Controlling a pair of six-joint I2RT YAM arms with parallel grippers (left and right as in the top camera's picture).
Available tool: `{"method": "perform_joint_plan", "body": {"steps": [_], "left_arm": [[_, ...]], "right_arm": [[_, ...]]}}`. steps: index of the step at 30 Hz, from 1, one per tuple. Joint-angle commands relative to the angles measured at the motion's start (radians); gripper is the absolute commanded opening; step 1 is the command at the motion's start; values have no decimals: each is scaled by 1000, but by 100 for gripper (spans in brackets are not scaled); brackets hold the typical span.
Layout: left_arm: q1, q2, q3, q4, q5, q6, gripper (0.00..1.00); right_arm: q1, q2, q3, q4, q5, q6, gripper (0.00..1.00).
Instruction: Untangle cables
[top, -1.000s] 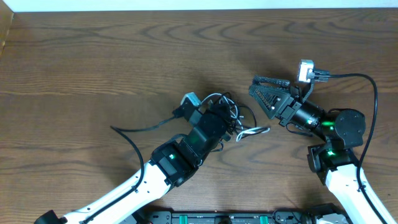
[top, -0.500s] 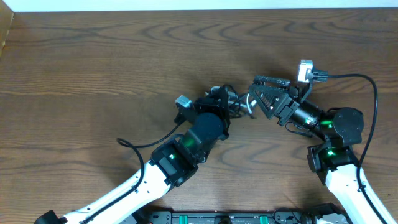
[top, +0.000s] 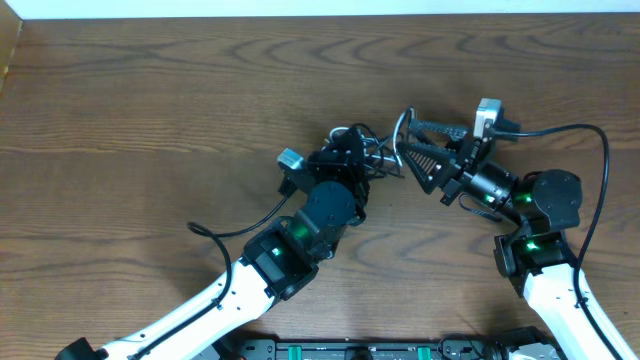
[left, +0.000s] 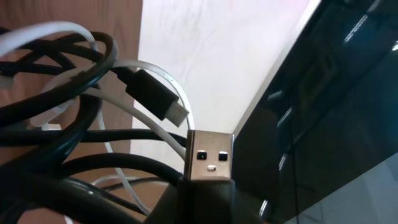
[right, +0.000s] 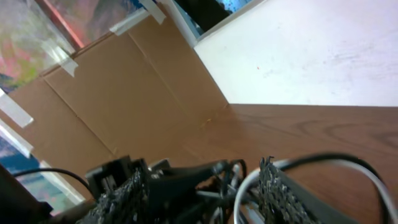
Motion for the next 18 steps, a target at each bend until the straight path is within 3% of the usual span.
{"method": "perform_joint_plan", "body": {"steps": [1, 14, 18], "left_arm": [[5, -16, 3, 11, -103, -64, 8], [5, -16, 3, 79, -111, -64, 8], [5, -16, 3, 84, -63, -64, 7]], "right_arm": [[10, -4, 13, -9, 5, -92, 54], [58, 42, 13, 14, 24, -93, 48], [105, 64, 13, 16, 89, -94, 40]]}}
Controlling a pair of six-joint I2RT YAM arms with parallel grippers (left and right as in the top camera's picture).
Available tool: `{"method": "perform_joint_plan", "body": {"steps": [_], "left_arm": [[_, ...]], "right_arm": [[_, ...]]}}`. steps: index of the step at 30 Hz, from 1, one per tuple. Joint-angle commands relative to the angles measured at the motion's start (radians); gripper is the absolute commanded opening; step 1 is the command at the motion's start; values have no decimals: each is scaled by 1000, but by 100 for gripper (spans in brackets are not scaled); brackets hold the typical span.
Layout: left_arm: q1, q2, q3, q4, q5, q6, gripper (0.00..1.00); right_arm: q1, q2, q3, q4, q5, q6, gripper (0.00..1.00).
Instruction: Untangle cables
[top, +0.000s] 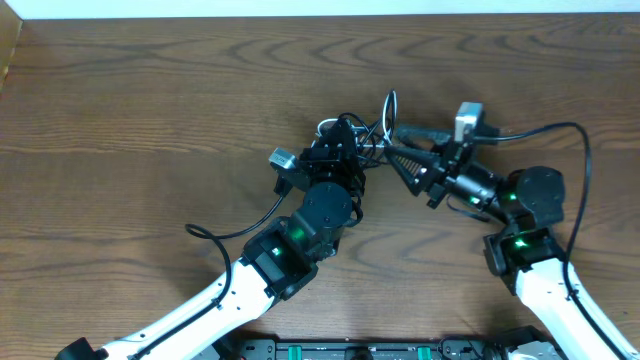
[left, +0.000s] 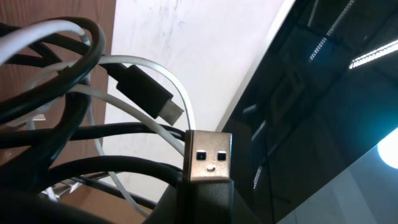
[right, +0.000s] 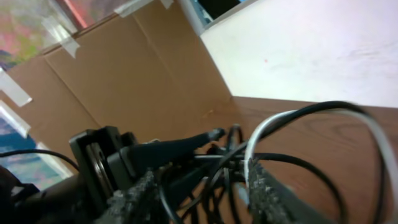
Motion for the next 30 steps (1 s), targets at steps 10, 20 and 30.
{"method": "perform_joint_plan", "body": {"steps": [10, 20, 30], "left_arm": [[4, -16, 3, 8, 65, -62, 8], [4, -16, 3, -55, 156, -62, 8], [5, -16, 3, -542, 48, -63, 8]], "right_arm": [[34, 56, 13, -30, 159, -18, 22], [17, 56, 13, -72, 287, -15, 1], [-198, 56, 13, -183, 319, 175, 1]]}}
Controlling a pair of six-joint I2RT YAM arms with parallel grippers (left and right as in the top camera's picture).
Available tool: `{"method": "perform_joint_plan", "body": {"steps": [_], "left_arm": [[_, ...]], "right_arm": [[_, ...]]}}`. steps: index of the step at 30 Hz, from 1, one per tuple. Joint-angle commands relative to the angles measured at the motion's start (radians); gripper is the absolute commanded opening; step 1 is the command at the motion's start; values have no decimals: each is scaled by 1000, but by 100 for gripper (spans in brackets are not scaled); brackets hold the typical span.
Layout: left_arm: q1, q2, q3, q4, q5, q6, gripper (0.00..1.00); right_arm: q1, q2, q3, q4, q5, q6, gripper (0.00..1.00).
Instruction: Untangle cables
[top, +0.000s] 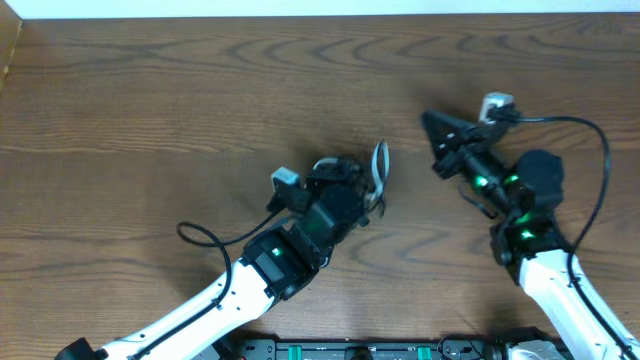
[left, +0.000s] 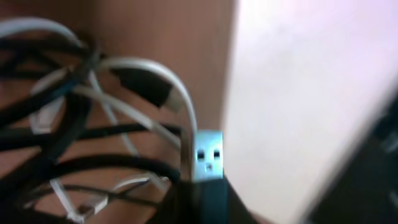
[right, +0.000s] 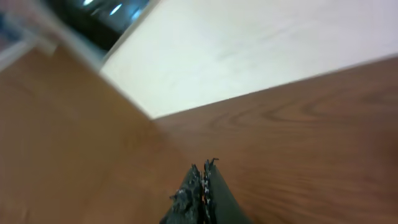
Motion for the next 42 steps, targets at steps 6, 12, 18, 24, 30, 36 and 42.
{"method": "perform_joint_plan", "body": {"steps": [6, 12, 18, 24, 30, 36, 42], "left_arm": [[6, -16, 3, -317, -219, -63, 8], [9, -15, 3, -443, -227, -63, 14], [9, -14, 3, -418, -226, -63, 14], [9, -14, 3, -384, -222, -63, 14], [9, -14, 3, -355, -189, -62, 15], [9, -14, 3, -326, -189, -63, 15], [8, -14, 3, -252, -185, -63, 16]], "right_arm": [[-204, 3, 13, -142, 28, 270, 1], [-220, 3, 13, -177, 9, 359, 1], [-219, 3, 13, -177, -50, 435, 1], [-200, 3, 13, -177, -101, 510, 1], [-159, 3, 13, -175, -100, 547, 1], [-113, 3, 13, -159, -92, 547, 1], [-94, 3, 13, -139, -92, 547, 1]]}}
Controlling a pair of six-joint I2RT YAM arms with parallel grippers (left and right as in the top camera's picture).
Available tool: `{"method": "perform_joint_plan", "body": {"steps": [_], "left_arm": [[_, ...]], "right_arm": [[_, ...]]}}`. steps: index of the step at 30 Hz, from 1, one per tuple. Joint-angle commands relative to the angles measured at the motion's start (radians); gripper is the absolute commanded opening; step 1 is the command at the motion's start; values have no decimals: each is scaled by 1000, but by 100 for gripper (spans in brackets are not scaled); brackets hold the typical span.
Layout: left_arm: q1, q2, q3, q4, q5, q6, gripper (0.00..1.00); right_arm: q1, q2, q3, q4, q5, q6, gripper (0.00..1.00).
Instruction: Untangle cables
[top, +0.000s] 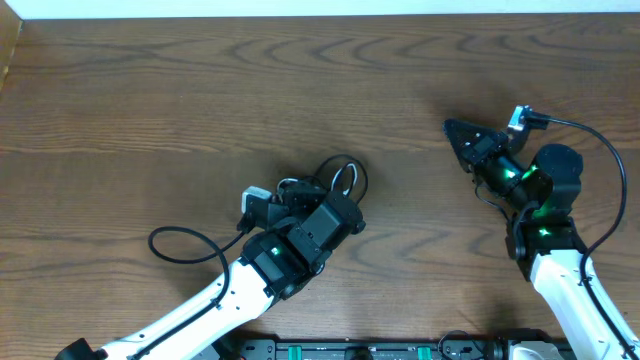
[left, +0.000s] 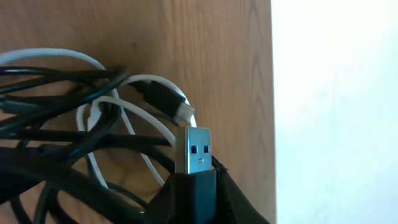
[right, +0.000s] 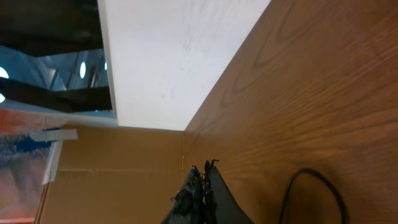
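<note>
A tangle of black and white cables (top: 338, 178) lies just left of the table's middle. My left gripper (top: 322, 200) is shut on the black body of a silver USB-A plug (left: 195, 149) that sticks up out of the jaws. Behind the plug, the left wrist view shows the knot of cables (left: 68, 124), with a small black plug on a white lead (left: 166, 101) among them. My right gripper (top: 453, 129) is shut with nothing in it, well to the right of the tangle. Its closed fingertips (right: 203, 173) point over bare wood.
The brown wooden table (top: 150, 100) spreads out on all sides. A black cable loop (top: 175, 245) trails from my left arm. Another black cable (right: 311, 183) curves beside the right fingers. A cardboard wall (right: 112, 174) stands past the table's far left edge.
My left gripper, still shut on the USB plug, has moved left and nearer with the tangle. The right gripper, still shut and empty, has moved a little further right.
At first my right gripper stood open with its fingers in the cables, close to the left gripper holding the USB plug. Both then sat slightly further back. Later the right gripper was shut, empty and off to the right. Now the grippers are far apart.
</note>
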Motion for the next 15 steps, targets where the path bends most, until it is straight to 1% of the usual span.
{"method": "perform_joint_plan", "body": {"steps": [1, 5, 6, 8, 11, 15], "left_arm": [[2, -13, 4, 32, 8, -62, 16], [2, -13, 4, 85, 43, -62, 16], [2, -13, 4, 89, 42, -62, 8], [2, -13, 4, 102, 42, -63, 8], [2, -13, 4, 167, 43, -63, 8], [2, -13, 4, 314, 43, -63, 8]], "right_arm": [[11, 3, 13, 3, -2, 8, 1], [10, 3, 13, 3, -2, 8, 1], [10, 3, 13, 3, -2, 8, 1], [12, 3, 13, 4, -2, 8, 1], [23, 3, 13, 19, -5, 8, 2], [72, 3, 13, 54, -6, 8, 5]]}}
